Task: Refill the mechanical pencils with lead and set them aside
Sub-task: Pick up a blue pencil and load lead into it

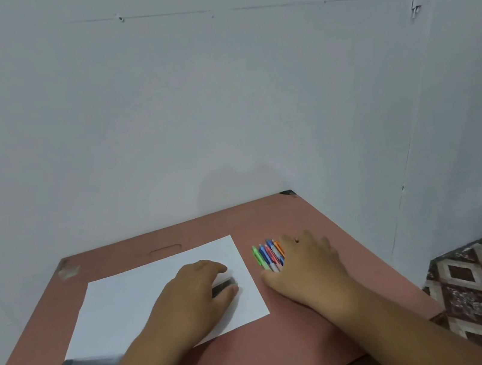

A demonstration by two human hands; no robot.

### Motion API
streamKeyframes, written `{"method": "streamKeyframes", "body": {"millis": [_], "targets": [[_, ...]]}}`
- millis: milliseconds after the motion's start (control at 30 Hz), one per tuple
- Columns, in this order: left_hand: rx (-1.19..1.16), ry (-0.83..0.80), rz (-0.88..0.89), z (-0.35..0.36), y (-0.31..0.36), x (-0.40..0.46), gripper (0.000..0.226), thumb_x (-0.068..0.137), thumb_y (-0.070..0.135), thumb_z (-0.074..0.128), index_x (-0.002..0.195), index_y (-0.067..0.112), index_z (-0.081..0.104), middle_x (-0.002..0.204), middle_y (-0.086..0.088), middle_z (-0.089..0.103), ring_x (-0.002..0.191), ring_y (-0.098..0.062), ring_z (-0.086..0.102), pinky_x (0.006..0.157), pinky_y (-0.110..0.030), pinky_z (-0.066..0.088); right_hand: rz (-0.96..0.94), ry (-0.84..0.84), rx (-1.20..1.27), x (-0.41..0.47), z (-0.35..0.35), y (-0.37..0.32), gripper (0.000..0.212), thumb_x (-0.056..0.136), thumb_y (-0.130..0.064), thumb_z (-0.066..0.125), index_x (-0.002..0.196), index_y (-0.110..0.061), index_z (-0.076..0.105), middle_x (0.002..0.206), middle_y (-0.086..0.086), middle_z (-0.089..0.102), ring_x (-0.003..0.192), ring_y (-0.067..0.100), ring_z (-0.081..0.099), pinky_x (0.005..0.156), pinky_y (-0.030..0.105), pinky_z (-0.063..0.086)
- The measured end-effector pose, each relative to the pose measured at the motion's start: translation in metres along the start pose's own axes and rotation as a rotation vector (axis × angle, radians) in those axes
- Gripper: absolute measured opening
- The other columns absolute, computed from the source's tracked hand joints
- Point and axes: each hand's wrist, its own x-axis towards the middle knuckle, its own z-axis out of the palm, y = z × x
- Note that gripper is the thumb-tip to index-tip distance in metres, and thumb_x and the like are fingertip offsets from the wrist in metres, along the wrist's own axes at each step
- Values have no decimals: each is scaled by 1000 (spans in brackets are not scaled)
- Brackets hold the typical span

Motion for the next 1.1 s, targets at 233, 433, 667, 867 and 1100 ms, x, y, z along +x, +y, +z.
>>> {"method": "streamKeyframes", "body": {"millis": [233,433,667,867,1100], "targets": [[-8,-18,-11,0,-14,-5,44,94,61,51,131,39,56,130,26,55,120,0,48,95,-23,44,-43,-22,-34,13,10,-9,52,89,-48,39,138,-29,44,125,4,45,98,24,34,93,40,38],[-22,-41,-20,1,-18,-1,41,89,64,48,120,40,60,115,27,59,108,-1,52,90,-26,48,-67,-78,-67,24,12,-10,50,93,-41,40,141,-29,42,122,4,42,105,28,40,91,39,39],[-9,-59,-20,-1,-19,1,36,88,64,48,113,41,60,107,27,60,102,-2,52,85,-24,46,-155,-147,-72,30,4,-7,51,99,-34,39,150,-31,35,130,7,42,109,32,45,93,39,44],[-10,-79,-37,-4,-16,2,36,89,65,49,115,42,60,110,28,59,104,-2,53,87,-25,47,-196,-219,-46,36,-4,-3,64,100,-22,42,159,-34,19,127,10,43,96,25,48,81,35,49],[-15,-102,-60,-10,-14,1,38,91,63,52,122,43,58,120,28,57,110,0,52,92,-24,46,-208,-272,-63,41,-11,-6,65,97,-10,43,155,-38,30,124,10,48,83,22,53,73,33,50]]}}
